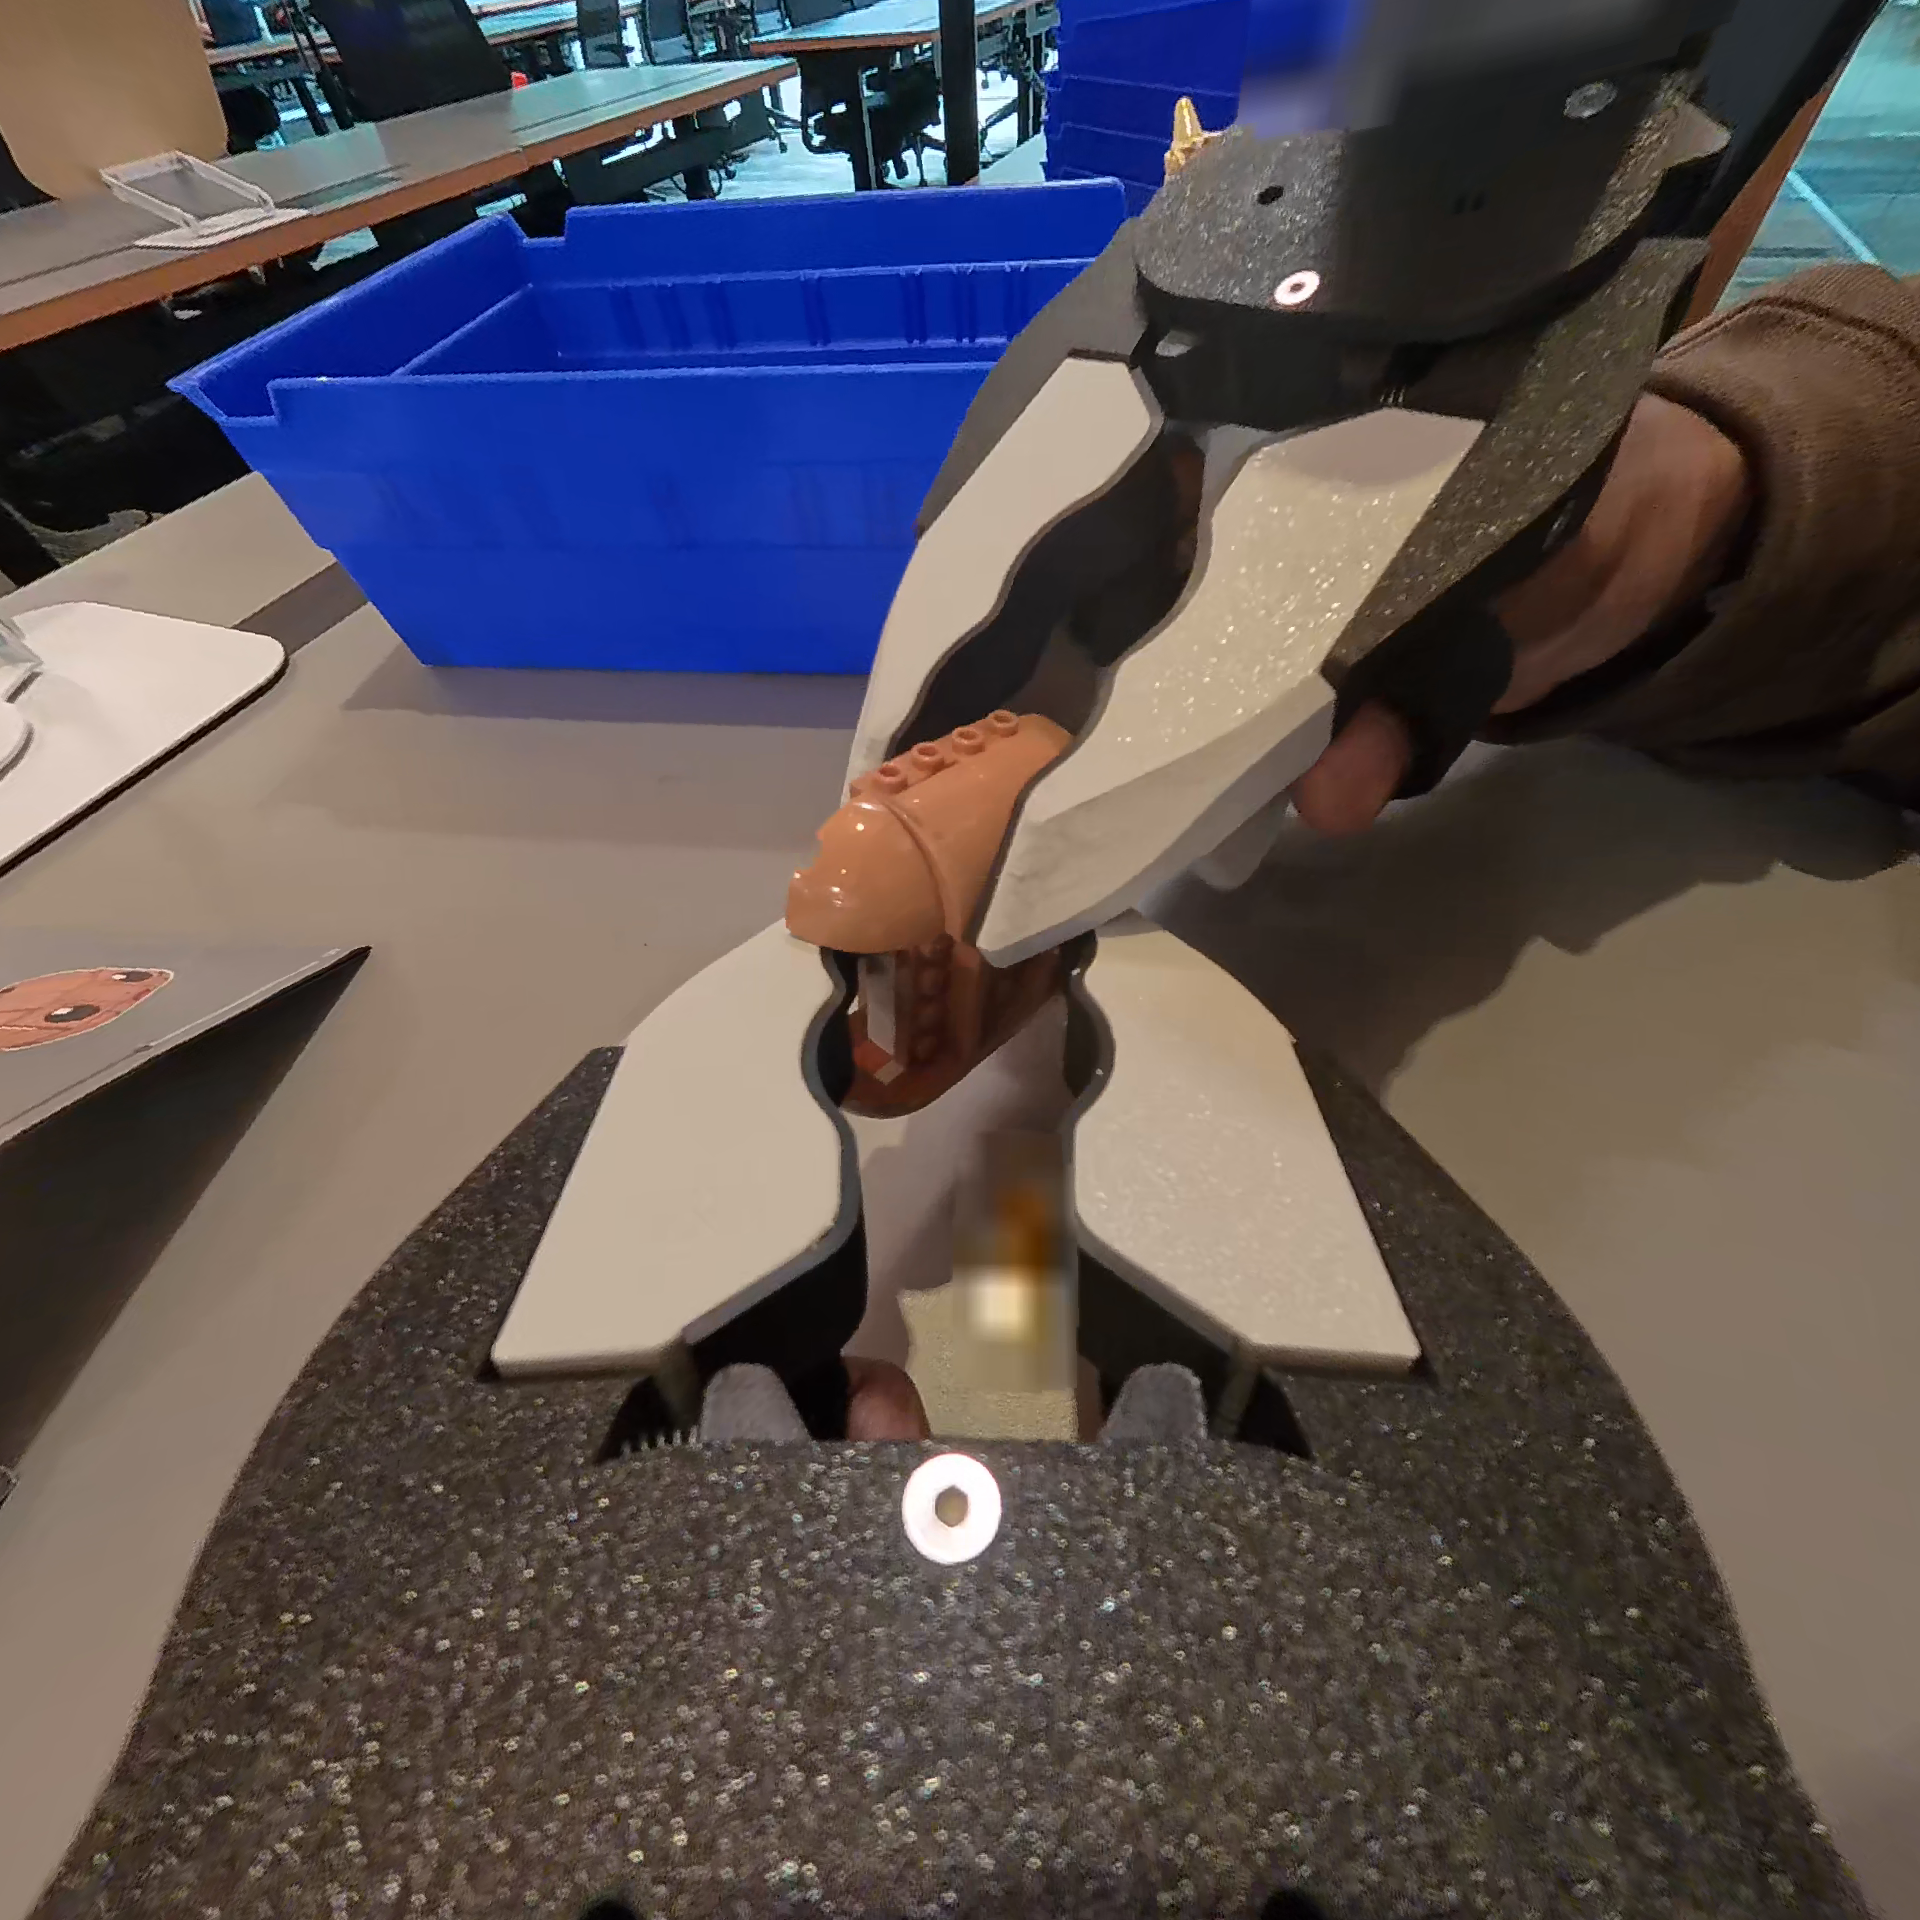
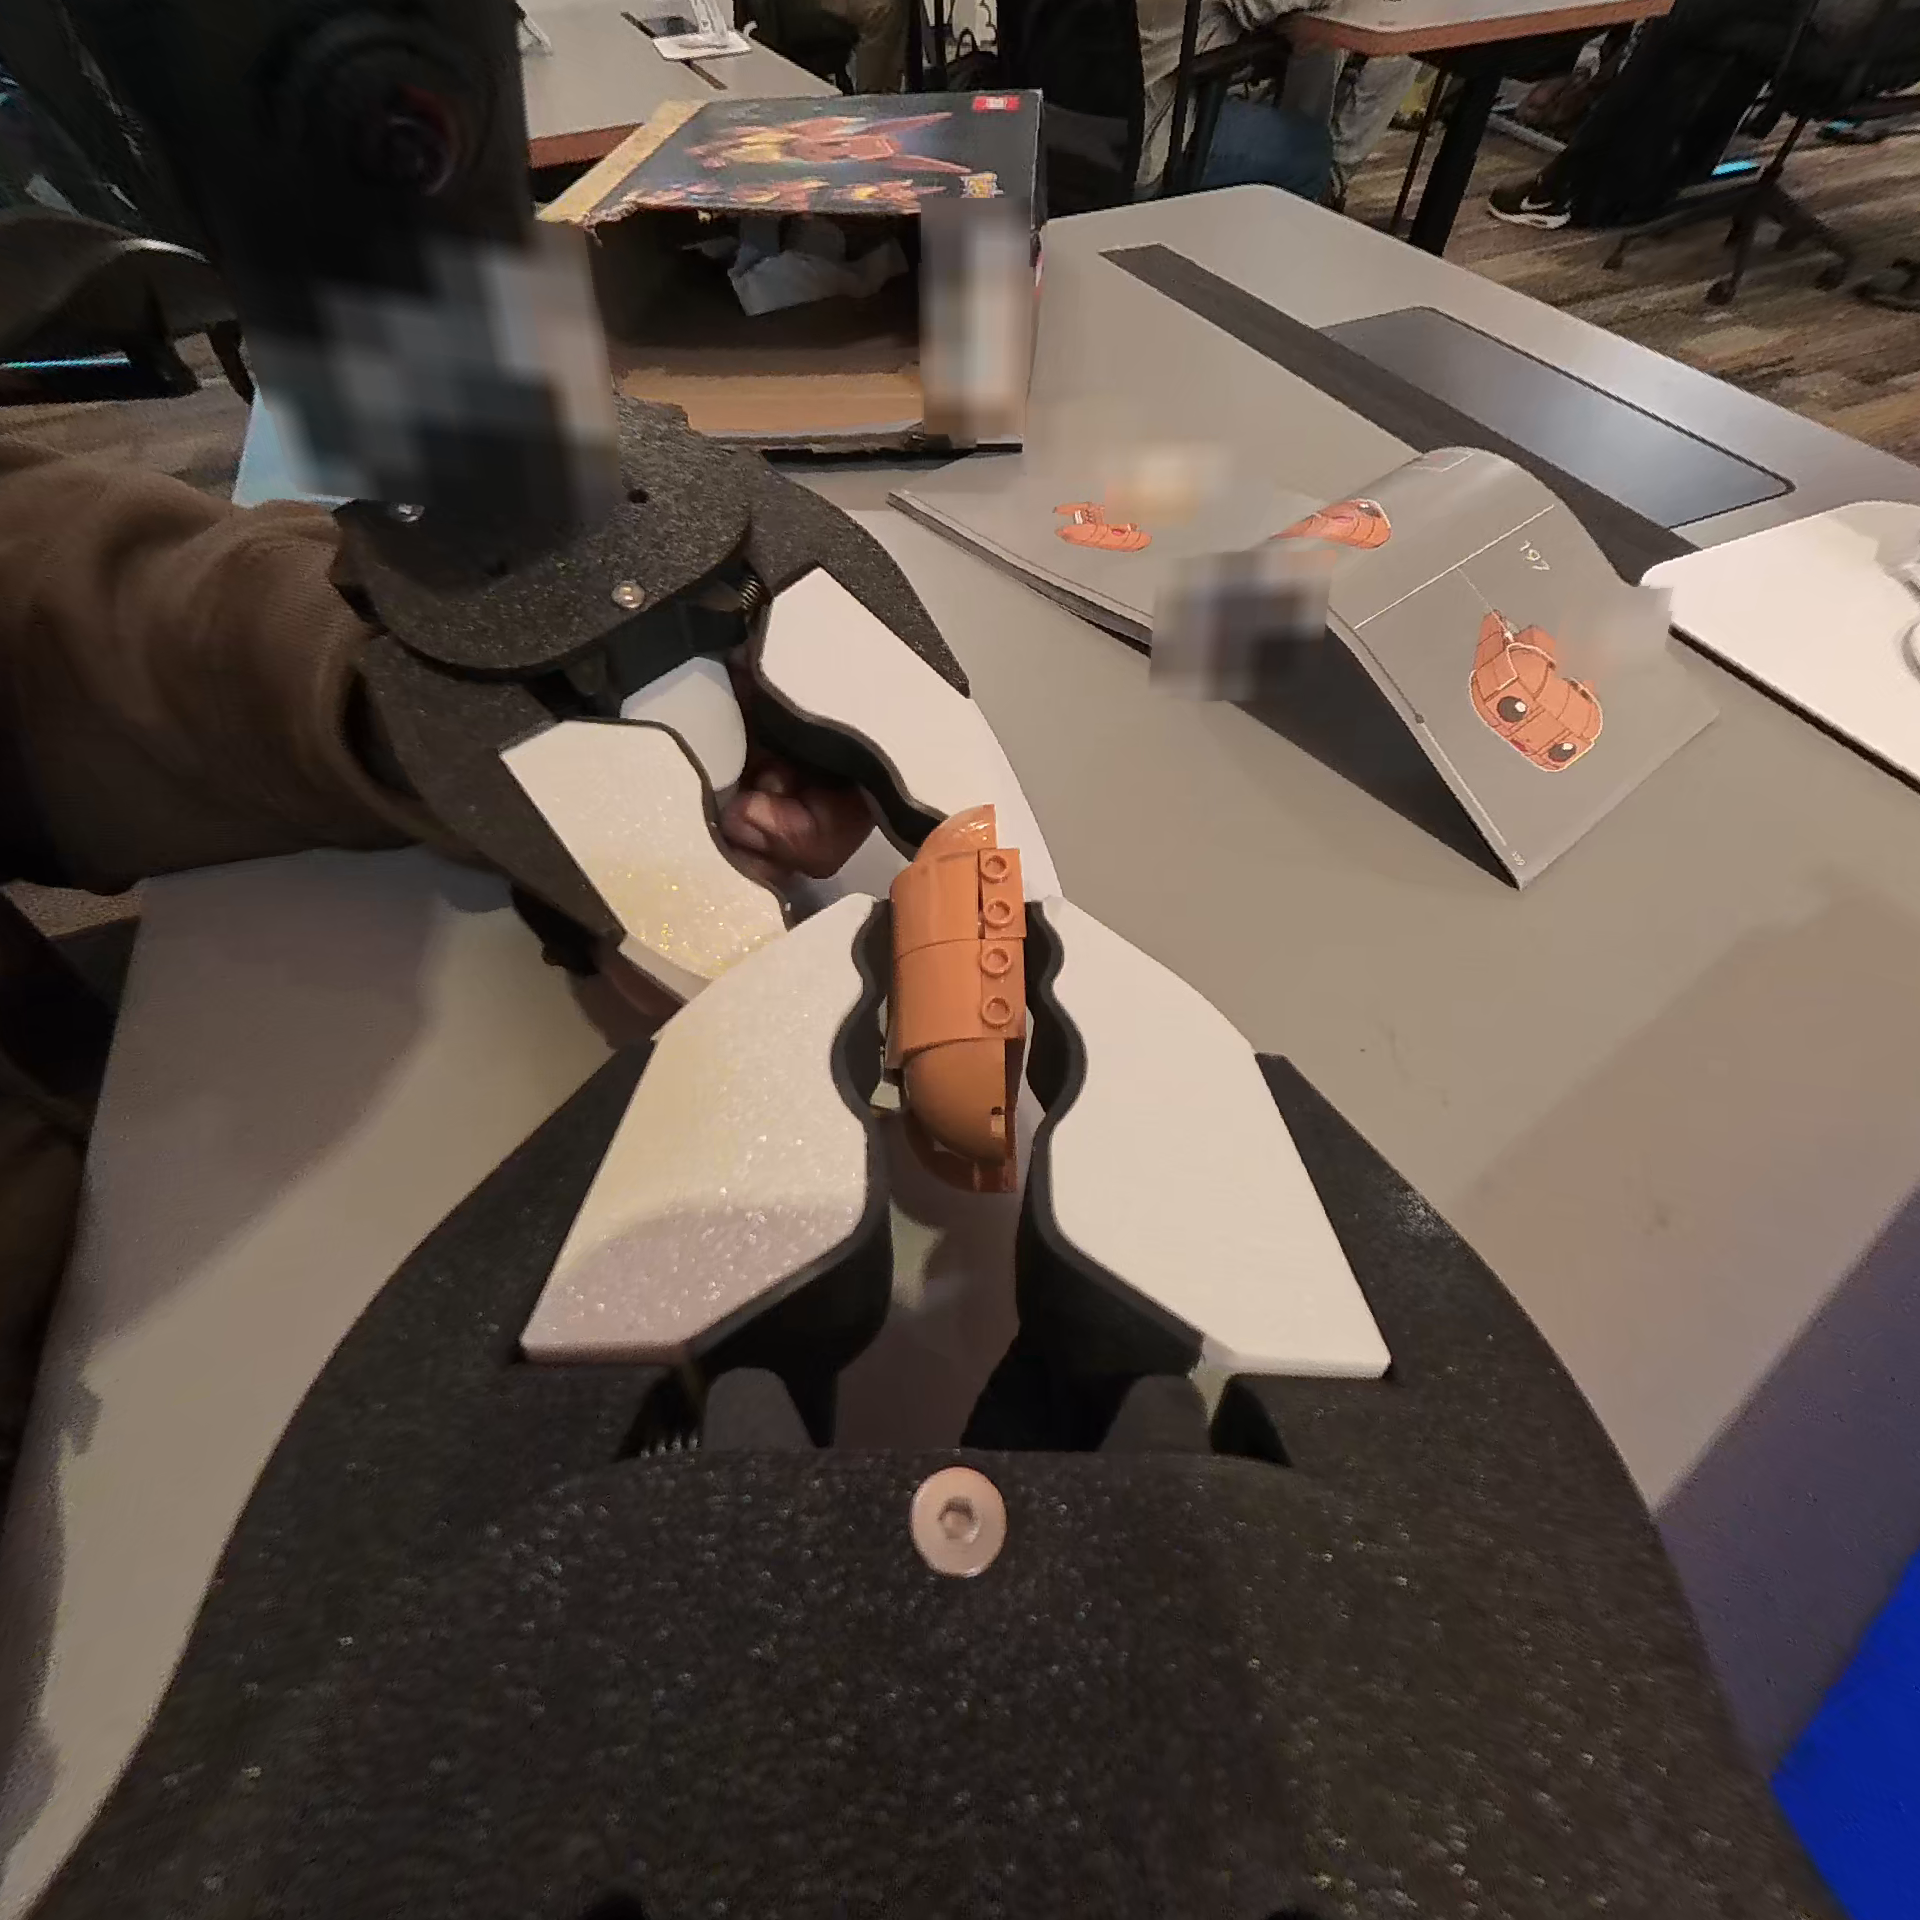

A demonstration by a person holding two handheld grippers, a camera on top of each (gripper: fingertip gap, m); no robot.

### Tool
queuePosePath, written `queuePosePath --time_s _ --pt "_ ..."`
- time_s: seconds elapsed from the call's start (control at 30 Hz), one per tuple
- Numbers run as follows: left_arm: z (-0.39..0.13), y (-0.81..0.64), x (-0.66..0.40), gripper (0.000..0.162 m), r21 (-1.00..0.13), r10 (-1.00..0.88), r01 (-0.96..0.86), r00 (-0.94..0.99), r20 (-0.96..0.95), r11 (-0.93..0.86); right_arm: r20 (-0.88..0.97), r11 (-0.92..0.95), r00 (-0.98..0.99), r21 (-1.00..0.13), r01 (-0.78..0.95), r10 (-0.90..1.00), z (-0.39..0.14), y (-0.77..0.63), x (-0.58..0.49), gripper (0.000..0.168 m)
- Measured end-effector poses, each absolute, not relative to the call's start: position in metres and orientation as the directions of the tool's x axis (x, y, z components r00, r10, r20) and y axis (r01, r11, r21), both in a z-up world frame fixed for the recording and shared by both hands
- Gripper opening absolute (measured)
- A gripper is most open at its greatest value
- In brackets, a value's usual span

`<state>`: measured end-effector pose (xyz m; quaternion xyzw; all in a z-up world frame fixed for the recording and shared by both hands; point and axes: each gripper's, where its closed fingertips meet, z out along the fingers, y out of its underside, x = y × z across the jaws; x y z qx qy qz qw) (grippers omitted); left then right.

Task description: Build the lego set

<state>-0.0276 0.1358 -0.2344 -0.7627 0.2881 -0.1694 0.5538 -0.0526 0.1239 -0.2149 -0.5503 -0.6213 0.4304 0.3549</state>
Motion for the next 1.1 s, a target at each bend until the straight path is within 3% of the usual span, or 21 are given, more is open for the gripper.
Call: queuePosePath --time_s 0.3,0.57,0.77,0.87,1.1 --pt "-0.222 0.135 -0.034 0.048 -0.968 -0.66 -0.17 0.751 -0.005 -0.186 -0.077 -0.025 -0.162 -0.953 0.303 0.984 -0.203 0.125 -0.05 0.024" --pt "-0.211 0.129 -0.041 0.068 -0.96 -0.733 0.074 0.63 0.256 -0.272 -0.337 -0.343 -0.284 -0.939 0.031 0.898 -0.158 0.13 -0.042 0.024" --pt "-0.185 0.117 -0.029 0.057 -0.932 -0.809 0.254 0.471 0.353 -0.258 -0.369 -0.412 -0.349 -0.91 -0.055 0.862 -0.145 0.118 -0.043 0.024" --pt "-0.179 0.113 -0.029 0.032 -0.922 -0.826 0.299 0.434 0.36 -0.245 -0.347 -0.372 -0.33 -0.928 -0.012 0.878 -0.155 0.112 -0.049 0.024" --pt "-0.18 0.109 -0.035 0.025 -0.891 -0.838 0.33 0.347 0.42 -0.311 -0.307 -0.309 -0.247 -0.95 0.032 0.919 -0.159 0.122 -0.051 0.031"
